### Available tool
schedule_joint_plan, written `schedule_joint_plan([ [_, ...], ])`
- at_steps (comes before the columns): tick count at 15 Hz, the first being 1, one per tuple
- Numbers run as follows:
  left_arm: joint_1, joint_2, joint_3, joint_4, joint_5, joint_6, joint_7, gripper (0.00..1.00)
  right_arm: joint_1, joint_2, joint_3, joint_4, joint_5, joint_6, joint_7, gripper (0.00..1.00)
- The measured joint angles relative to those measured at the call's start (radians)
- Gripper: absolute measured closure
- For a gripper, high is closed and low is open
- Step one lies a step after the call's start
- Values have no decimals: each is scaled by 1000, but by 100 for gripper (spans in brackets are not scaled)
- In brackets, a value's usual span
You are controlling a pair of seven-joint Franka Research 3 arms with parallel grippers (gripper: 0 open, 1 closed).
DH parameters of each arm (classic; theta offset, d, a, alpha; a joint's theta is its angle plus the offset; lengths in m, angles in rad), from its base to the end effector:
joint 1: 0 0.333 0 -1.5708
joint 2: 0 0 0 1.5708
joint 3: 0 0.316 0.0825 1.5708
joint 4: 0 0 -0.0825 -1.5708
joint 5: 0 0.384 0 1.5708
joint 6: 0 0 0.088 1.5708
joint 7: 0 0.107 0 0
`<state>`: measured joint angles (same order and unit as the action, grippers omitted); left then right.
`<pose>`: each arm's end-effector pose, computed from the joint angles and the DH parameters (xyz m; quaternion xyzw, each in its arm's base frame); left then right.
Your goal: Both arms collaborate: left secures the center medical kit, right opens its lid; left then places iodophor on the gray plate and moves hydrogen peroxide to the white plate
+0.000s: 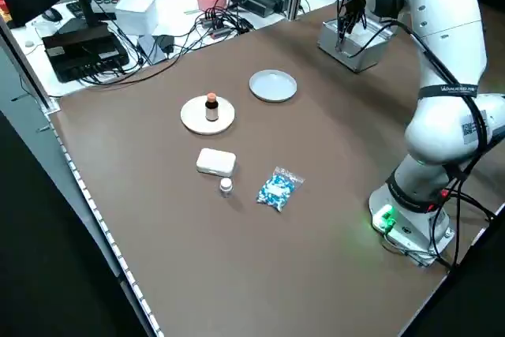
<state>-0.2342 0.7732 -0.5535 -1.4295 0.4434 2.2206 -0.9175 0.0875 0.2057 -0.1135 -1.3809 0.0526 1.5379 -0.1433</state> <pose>0.5849 -0.4456 0.2947 0.9973 0.0197 0.0470 0.0524 0.6130 -0.0027 0.5915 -0.9978 -0.0597 0.0224 0.0167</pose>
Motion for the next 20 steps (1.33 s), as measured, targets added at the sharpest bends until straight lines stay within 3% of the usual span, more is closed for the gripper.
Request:
schedule_joint_plan([
  [7, 5, -15, -1, 46, 2, -84, -2, 46, -1, -1, -1, 1, 0, 26, 0, 1],
  [20, -47, 16, -1, 59, 2, -51, -28, 46, -15, -4, -1, 3, 0, 38, 0, 1],
])
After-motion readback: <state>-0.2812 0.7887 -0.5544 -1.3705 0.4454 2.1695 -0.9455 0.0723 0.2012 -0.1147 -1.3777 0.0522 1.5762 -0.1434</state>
